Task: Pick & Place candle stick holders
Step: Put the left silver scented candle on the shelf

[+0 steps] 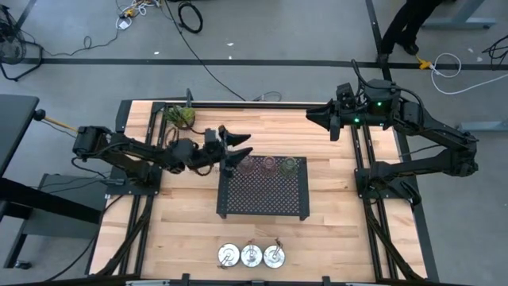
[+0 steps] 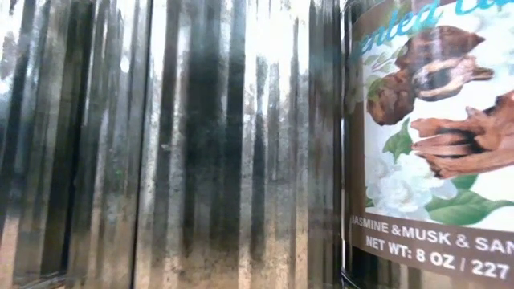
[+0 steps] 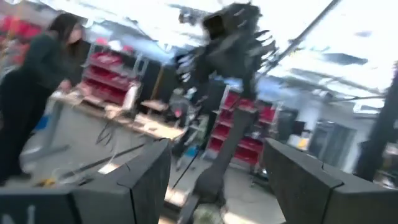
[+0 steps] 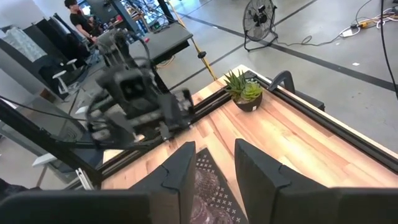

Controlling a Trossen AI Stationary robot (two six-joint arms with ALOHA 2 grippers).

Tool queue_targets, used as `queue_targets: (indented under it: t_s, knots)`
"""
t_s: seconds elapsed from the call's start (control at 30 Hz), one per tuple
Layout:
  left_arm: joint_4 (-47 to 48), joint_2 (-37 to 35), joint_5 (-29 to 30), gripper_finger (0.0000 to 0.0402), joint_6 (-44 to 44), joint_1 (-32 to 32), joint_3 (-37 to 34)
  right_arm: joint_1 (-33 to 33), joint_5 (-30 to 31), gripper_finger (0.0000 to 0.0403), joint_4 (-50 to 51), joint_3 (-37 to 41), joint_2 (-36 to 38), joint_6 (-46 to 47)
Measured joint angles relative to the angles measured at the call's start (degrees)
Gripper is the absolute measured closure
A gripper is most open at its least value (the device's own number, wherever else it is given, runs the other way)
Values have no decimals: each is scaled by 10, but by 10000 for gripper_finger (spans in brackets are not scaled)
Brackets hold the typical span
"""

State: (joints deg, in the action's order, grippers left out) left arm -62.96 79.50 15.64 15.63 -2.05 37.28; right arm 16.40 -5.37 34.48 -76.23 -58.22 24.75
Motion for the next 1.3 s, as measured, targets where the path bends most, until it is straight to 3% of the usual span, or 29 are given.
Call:
queue_targets:
  t_s: [0.13,0.33,0.47,0.57,0.77,0.93,1.07,1.3]
  knots:
    - [209,-50,-12,145,-51,-15,78,0,-2,291,2,0,0,0]
    - [747,-65,36,145,-65,-67,340,0,-7,291,3,0,0,-18]
    - [1025,-35,37,145,43,-106,493,0,-31,291,3,0,0,-34]
    - [1139,-12,37,145,148,-146,557,0,-48,291,4,0,0,-50]
    - [1208,48,14,145,382,-231,599,0,-62,291,4,0,0,-76]
    - [1209,103,-48,146,512,-280,599,0,-62,291,9,0,0,-87]
    - [1227,128,-112,146,582,-312,599,0,-62,291,31,0,0,-68]
    - [1242,154,-101,146,615,-365,599,0,-62,291,48,0,0,-25]
